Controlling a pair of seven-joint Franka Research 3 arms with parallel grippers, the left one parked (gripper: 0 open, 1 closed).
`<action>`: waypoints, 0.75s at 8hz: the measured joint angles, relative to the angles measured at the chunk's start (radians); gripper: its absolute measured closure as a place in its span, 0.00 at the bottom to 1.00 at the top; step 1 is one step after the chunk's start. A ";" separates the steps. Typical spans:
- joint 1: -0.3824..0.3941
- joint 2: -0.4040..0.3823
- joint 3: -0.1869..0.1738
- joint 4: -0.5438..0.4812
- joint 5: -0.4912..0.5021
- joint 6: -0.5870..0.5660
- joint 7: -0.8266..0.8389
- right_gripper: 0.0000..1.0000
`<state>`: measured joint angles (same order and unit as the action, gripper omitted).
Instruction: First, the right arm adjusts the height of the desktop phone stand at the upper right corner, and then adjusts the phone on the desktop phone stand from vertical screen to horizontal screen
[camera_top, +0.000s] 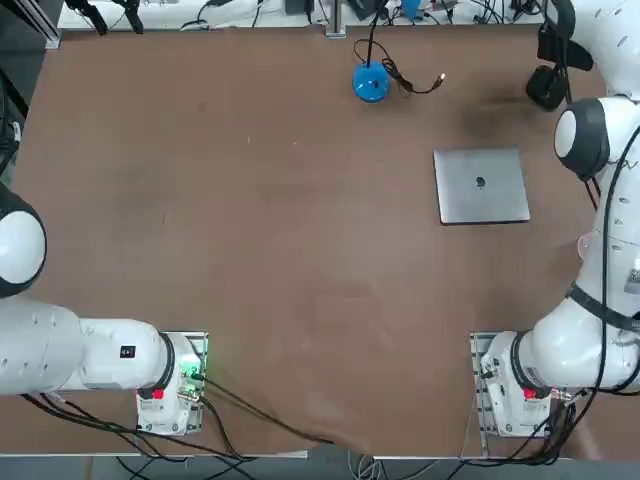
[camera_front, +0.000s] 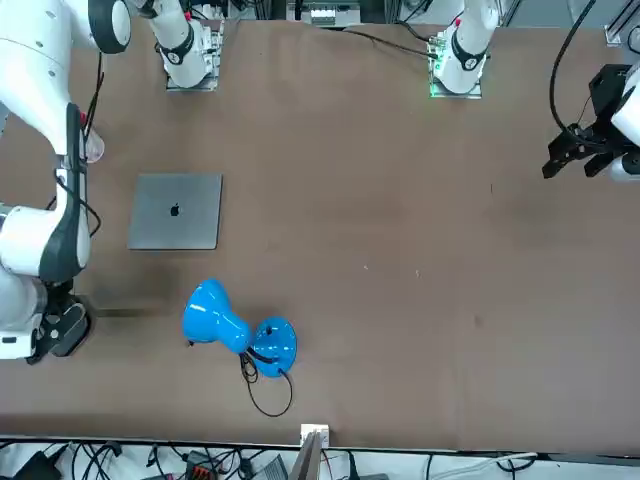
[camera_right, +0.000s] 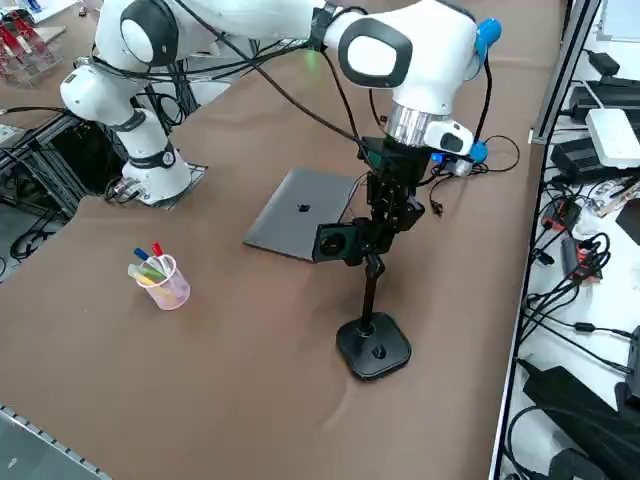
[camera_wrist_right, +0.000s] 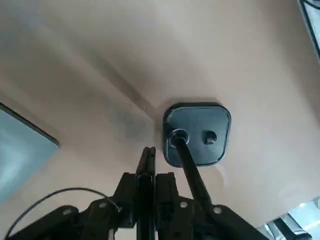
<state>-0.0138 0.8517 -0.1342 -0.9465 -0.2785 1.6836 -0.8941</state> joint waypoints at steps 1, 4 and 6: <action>-0.004 -0.003 0.000 0.000 0.021 0.003 -0.011 0.82; -0.030 -0.017 0.000 0.000 0.099 0.011 -0.072 0.82; -0.040 -0.023 0.000 0.000 0.144 0.013 -0.088 0.82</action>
<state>-0.0537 0.8285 -0.1345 -0.9463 -0.1342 1.6966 -0.9821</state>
